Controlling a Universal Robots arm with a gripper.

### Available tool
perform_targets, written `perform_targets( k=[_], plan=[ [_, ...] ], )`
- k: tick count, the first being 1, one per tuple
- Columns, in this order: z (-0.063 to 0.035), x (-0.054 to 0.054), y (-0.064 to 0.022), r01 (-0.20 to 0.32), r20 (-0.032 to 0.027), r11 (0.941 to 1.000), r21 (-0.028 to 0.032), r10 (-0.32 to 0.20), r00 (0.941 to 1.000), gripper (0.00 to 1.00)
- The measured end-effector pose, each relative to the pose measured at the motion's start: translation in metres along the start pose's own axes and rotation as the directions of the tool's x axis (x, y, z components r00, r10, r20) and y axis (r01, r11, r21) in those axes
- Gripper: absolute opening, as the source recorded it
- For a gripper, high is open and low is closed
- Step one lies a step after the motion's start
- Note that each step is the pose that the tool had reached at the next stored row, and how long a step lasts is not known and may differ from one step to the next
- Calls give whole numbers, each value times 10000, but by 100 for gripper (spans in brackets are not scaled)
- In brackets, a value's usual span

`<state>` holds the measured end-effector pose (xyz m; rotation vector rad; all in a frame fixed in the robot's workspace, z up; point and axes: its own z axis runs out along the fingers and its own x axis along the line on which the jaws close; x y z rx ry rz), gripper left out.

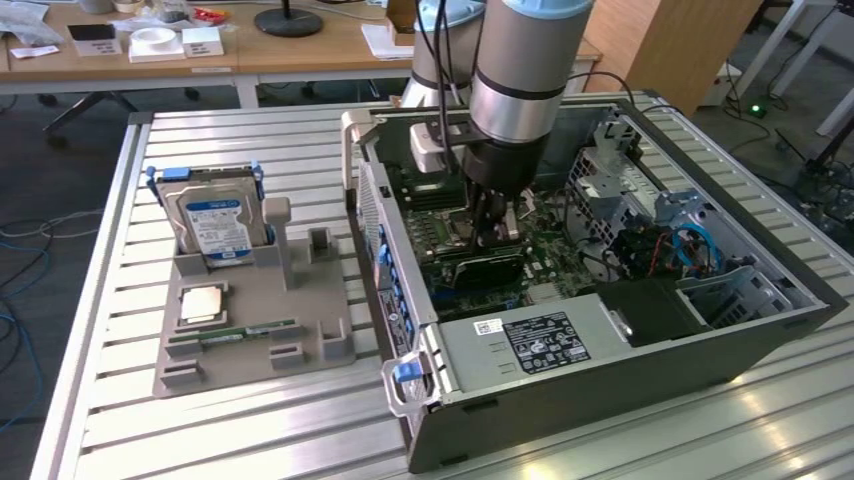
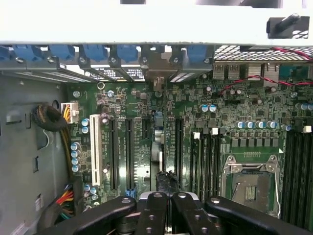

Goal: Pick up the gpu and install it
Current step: 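Press down on the gpu until it lock into place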

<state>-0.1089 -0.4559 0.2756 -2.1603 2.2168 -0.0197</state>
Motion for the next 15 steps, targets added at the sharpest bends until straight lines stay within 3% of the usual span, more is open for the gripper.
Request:
perform_targets(
  k=[15],
  plan=[
    [71,-1,7,-1,-1,10000,0,1,10000,11]
  ],
)
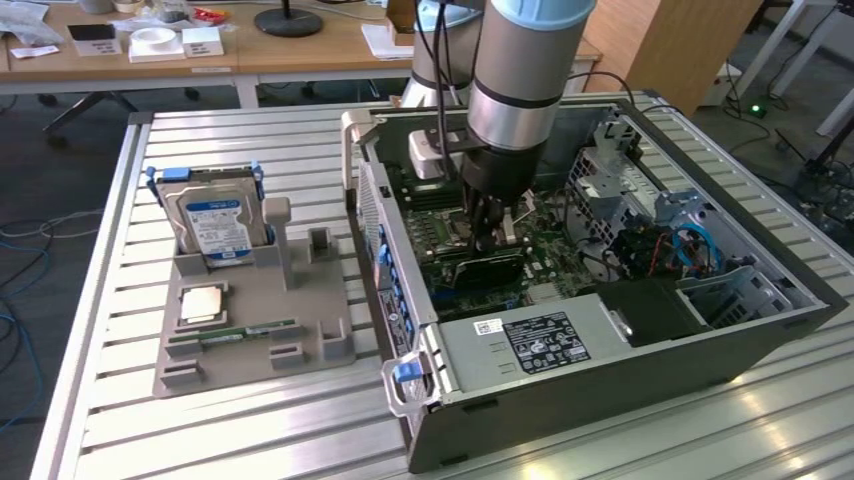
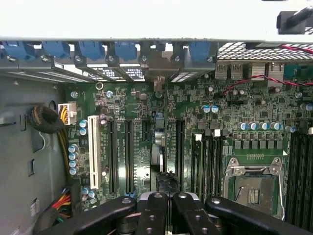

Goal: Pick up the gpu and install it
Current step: 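Press down on the gpu until it lock into place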

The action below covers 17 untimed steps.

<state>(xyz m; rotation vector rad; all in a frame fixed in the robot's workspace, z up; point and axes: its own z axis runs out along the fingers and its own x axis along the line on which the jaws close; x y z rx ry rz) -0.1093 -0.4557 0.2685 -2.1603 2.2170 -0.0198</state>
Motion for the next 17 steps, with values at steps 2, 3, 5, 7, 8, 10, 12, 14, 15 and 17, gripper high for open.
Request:
perform_targets(
  k=[2,3,5,7,8,10,12,14,15,17],
  plan=[
    [11,-11,2,-3,-2,10000,0,3,10000,11],
    [13,-19,2,-1,-1,10000,0,1,10000,11],
    [14,-25,0,2,0,10000,0,-2,10000,11],
    [17,-27,1,2,0,10000,0,-2,10000,11],
    [27,-27,2,0,-1,10000,0,0,10000,11],
    [39,-27,2,1,-2,10000,-1,-1,10000,11],
    [39,-27,3,0,-2,10000,-1,0,10000,11],
    [45,-27,2,0,1,10000,1,0,10000,11],
    [51,-28,2,1,2,10000,1,-1,10000,11],
    [51,-27,3,1,-1,10000,0,-1,10000,11]
  ],
)
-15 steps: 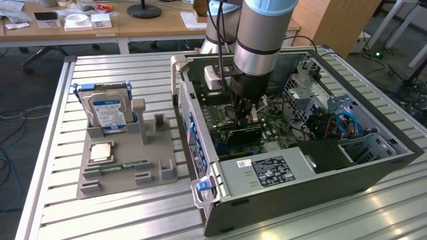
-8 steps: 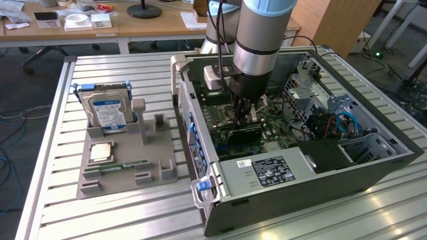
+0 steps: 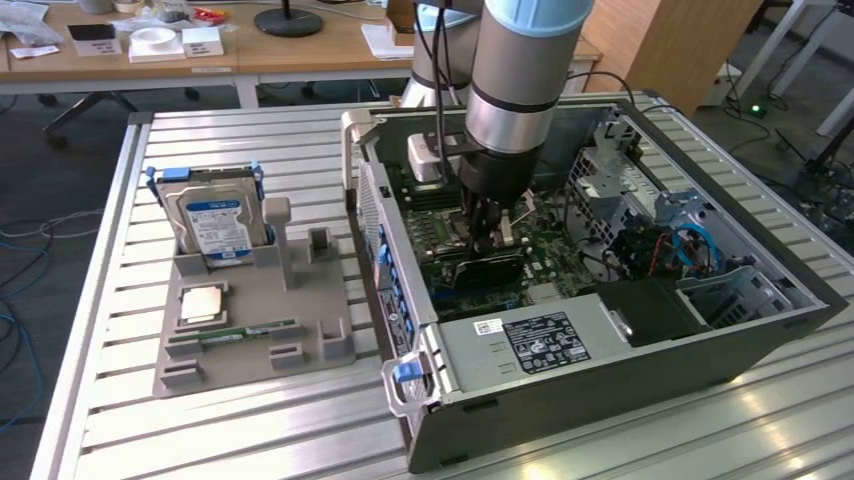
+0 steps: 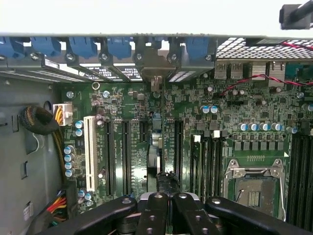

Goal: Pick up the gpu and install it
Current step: 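Press down on the gpu until it lock into place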

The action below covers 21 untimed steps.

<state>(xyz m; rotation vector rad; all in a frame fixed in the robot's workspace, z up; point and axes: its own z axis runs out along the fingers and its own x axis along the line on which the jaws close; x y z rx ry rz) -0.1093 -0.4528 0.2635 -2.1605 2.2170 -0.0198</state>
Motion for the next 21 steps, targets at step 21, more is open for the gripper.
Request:
perform_targets(
  k=[21],
  plan=[
    [17,1,1,0,-3,10000,-1,0,10000,11]
  ],
)
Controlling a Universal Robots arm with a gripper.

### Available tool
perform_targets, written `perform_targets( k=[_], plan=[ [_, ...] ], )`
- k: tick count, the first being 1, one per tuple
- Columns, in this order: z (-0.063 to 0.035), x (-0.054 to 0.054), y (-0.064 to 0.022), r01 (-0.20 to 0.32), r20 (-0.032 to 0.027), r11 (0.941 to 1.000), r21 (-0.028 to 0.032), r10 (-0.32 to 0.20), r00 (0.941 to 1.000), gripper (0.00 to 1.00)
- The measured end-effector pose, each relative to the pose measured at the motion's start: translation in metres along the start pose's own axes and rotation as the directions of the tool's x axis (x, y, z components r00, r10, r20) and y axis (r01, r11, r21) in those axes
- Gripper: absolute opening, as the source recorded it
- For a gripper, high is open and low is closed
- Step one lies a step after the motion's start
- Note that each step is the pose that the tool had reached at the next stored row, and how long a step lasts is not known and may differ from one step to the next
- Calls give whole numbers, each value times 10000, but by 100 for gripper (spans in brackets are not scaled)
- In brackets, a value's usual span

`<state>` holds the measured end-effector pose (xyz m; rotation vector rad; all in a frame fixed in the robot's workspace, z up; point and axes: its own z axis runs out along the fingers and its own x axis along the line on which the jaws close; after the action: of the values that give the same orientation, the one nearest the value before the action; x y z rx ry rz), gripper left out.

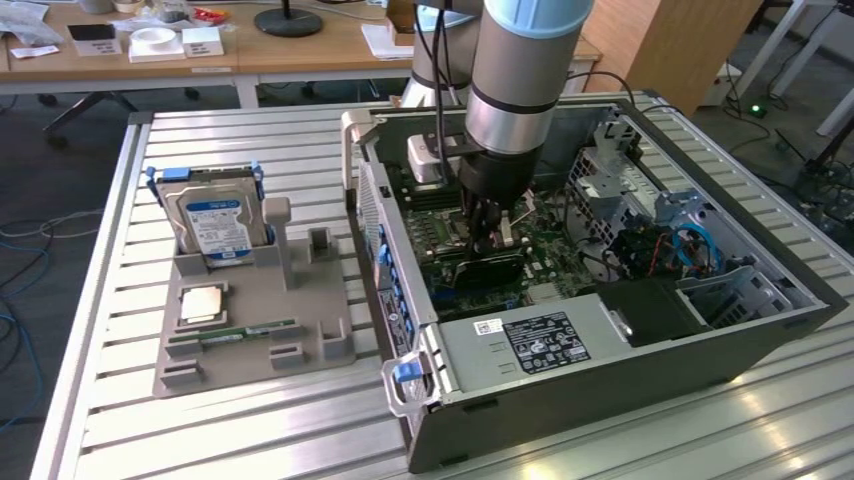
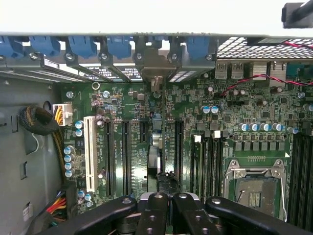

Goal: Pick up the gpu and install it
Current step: 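Press down on the gpu until it lock into place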

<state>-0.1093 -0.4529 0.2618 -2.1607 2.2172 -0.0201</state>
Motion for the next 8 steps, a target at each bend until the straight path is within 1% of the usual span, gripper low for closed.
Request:
perform_targets(
  k=[8],
  plan=[
    [6,0,3,0,1,10000,0,0,10000,11]
  ],
)
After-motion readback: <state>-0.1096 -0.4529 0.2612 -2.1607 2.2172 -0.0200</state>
